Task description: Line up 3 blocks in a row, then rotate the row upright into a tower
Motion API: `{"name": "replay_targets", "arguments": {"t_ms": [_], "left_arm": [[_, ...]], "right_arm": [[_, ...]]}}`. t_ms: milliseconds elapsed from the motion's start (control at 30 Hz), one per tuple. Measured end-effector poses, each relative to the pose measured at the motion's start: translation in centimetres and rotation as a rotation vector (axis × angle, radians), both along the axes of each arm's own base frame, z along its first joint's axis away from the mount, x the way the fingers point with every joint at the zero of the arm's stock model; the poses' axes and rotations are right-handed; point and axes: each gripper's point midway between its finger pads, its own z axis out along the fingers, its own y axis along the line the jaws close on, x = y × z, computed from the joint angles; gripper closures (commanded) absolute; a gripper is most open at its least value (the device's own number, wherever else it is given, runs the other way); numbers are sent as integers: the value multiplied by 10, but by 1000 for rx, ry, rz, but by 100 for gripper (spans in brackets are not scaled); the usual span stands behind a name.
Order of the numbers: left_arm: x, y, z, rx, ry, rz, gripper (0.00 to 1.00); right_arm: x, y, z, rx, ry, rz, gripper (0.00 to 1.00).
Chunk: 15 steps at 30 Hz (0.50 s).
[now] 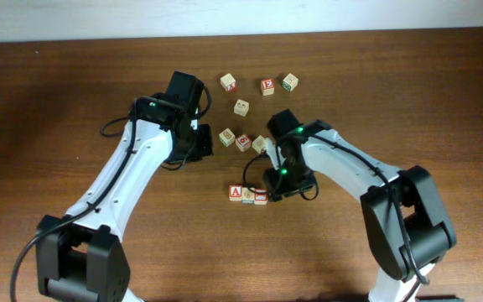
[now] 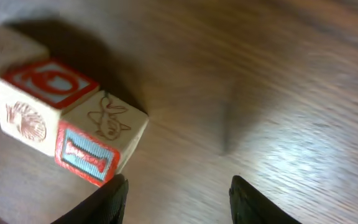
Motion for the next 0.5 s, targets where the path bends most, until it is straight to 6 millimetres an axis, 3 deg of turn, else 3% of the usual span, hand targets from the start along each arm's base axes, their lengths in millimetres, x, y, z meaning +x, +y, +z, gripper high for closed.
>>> {"name": "replay_targets", "arguments": {"t_ms": [133,233,367,467,500], "left_arm": [[17,8,3,17,-66,9,100],[30,34,9,35,-92,33,100],[44,61,24,54,-131,54,100],[45,68,24,68,-136,51,100],[45,69,24,70,-136,50,100]], "right_arm": [[0,3,10,-3,8,21,46],[15,11,32,15,-29,23,47],[26,24,52,72,-47,5,66],[17,40,54,97,-15,-25,66],[10,49,54,93,-6,-22,62]]}}
